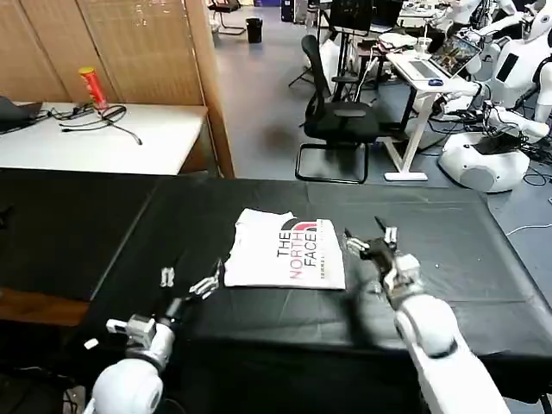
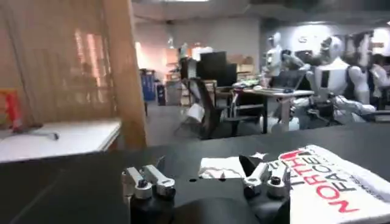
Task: Fold and organize the clothes.
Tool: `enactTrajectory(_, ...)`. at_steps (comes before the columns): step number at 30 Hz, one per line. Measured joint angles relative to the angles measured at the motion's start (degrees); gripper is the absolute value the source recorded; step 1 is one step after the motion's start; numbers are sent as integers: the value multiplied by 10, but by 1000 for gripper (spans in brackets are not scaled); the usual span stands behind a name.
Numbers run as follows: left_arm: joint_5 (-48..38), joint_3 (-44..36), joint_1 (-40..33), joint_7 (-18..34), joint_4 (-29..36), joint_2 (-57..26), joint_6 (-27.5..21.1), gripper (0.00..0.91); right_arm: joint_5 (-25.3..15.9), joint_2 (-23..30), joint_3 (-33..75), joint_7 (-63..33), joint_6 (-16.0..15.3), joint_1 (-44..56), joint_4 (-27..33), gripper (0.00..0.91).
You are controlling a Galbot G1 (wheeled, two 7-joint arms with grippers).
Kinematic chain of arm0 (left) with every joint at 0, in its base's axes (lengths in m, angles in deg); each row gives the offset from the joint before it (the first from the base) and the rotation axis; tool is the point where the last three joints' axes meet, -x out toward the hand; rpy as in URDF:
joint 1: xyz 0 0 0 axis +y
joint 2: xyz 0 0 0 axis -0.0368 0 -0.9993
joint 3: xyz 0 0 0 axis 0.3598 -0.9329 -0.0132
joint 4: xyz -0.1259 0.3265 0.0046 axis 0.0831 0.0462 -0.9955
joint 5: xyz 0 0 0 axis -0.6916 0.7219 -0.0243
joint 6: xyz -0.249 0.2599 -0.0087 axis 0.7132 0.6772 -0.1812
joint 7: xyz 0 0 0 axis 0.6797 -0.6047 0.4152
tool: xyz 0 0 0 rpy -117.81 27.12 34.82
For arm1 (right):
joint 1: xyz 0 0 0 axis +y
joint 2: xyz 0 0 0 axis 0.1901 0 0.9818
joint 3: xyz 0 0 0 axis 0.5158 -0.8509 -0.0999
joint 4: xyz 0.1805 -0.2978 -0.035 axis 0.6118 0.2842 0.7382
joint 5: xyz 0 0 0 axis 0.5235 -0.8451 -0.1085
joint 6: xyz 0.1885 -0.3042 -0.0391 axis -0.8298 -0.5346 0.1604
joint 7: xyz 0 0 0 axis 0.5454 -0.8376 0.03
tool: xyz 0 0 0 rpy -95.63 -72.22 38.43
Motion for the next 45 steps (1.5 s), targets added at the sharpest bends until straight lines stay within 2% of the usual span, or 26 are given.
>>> enactTrajectory(5, -1, 5, 25, 20, 5, -16, 12, 878, 6, 18, 30, -25, 55, 119, -62, 878)
enactTrajectory(12, -5, 4, 56, 25, 6, -29, 44, 878, -30, 41, 73, -38, 91, 257, -127, 878)
enactTrajectory(16, -44, 5, 76, 54, 18, -39, 12, 878, -42, 52, 77, -51, 86, 312, -159, 878)
enactTrajectory(20, -64, 17, 118, 62, 47, -52, -13, 878, -50, 57, 75, -66, 70, 358, -185, 878)
enactTrajectory(27, -43, 40, 221, 75, 102, -53, -5, 878, -59, 59, 75, -105, 63, 434, -221, 878)
enactTrajectory(33, -50, 58, 271, 74, 127, -48, -15, 878, -55, 58, 75, -139, 51, 480, -241, 878)
enactTrajectory(45, -75, 83, 279, 69, 131, -44, -30, 878, -40, 50, 52, -146, 24, 529, -267, 878)
